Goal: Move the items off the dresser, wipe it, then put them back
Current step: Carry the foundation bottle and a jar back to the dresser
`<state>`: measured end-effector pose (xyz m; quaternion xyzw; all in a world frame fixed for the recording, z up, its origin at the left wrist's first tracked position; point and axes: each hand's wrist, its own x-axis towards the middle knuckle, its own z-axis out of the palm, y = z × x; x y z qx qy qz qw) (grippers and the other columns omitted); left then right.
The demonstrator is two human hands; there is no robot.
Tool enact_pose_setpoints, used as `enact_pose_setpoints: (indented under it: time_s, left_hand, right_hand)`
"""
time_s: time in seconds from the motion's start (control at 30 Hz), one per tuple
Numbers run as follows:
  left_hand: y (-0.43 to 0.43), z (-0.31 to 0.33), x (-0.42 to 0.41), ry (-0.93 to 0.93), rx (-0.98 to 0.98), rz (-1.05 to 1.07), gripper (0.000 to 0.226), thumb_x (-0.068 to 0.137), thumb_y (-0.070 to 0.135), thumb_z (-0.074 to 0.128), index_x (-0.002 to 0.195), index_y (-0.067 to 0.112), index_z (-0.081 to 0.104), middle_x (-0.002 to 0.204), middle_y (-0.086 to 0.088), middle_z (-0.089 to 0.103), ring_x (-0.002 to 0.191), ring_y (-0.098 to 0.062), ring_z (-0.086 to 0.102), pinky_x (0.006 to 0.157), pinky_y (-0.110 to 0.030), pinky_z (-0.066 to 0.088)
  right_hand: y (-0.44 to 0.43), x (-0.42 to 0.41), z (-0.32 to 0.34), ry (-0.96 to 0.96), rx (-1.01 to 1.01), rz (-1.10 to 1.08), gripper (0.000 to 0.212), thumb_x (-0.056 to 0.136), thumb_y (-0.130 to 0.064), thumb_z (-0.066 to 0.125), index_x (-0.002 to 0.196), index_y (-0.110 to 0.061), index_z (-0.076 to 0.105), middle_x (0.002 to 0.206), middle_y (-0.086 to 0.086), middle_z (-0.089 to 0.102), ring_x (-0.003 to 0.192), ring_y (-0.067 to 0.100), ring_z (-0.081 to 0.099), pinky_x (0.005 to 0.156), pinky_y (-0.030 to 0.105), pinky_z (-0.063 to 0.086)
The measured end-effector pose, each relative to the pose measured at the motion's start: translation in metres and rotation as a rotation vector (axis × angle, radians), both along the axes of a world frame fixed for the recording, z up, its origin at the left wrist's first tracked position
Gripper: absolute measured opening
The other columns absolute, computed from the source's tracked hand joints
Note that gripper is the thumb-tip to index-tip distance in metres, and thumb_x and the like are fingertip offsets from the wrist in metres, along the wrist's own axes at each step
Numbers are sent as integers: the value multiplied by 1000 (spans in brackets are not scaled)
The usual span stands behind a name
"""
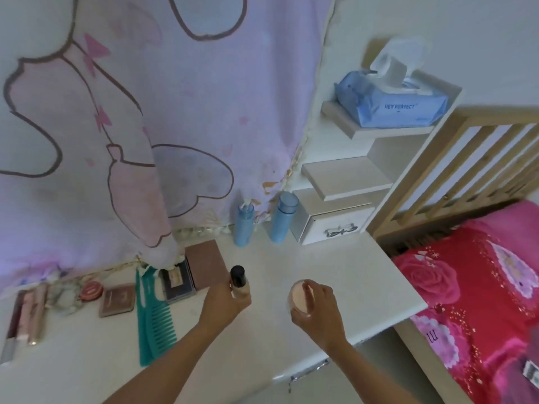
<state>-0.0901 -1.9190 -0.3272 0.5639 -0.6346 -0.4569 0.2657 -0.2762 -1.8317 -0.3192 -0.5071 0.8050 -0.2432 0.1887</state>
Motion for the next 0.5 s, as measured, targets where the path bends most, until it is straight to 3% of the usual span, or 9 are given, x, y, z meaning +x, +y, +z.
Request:
enact_pose_setpoints:
  time_s: [0.07, 0.13, 0.23, 0.33, 0.4, 0.43, 0.5]
  left_hand:
    - [-14, -3, -8, -32, 75, -4, 21, 79, 25, 65, 68, 25, 46, 67, 6, 50, 61, -9, 48, 58, -21, 40]
    - [-26, -5, -16, -55, 145, -35, 32, 71, 28, 70, 75, 34, 39, 77, 10, 51, 74, -12, 53, 65, -18, 43]
    - [-49, -8, -28, -116, 157, -34, 37, 60, 35, 62, 91, 28, 42, 93, 2, 54, 86, -18, 53, 69, -20, 44]
    - [-67, -9, -39, -252, 117, 28, 28, 75, 27, 65, 99, 20, 53, 97, -3, 59, 91, -24, 58, 71, -28, 44]
    - [-80, -9, -45, -339, 26, 117, 16, 79, 31, 55, 77, 15, 54, 78, 1, 56, 83, -26, 57, 67, -26, 36]
    - [-87, -9, -47, -379, -6, 156, 23, 79, 31, 49, 62, 18, 45, 65, 5, 48, 76, -24, 54, 64, -26, 33]
    - [-98, -12, -49, -485, -19, 175, 35, 80, 28, 48, 52, 22, 29, 53, 8, 35, 69, -21, 49, 60, -26, 31]
  right_hand:
    - [-11, 1, -10, -39, 36, -17, 63, 65, -27, 72, 123, -19, 47, 102, -5, 38, 107, 21, 48, 85, 27, 45]
    - [-26, 0, -21, -49, 85, 52, 71, 60, -43, 63, 125, -20, 44, 109, -1, 45, 111, 19, 45, 85, 24, 43]
    - [-58, -11, -33, -36, 112, 121, 88, 48, -58, 38, 127, -20, 42, 118, 1, 49, 113, 17, 43, 81, 16, 37]
    - [-96, -18, -39, -77, 93, 189, 80, 56, -48, 55, 128, -16, 42, 122, 5, 48, 114, 20, 42, 84, 18, 36]
    - [-120, -18, -42, -83, 90, 263, 73, 64, -34, 69, 129, -16, 40, 126, 5, 45, 117, 21, 40, 89, 22, 38]
    - [-132, -18, -44, -82, 83, 295, 72, 66, -30, 71, 129, -16, 40, 127, 5, 44, 118, 21, 40, 91, 23, 38]
    - [-150, -16, -51, -65, 59, 343, 70, 68, -28, 72, 130, -18, 40, 128, 4, 44, 119, 20, 40, 91, 23, 38]
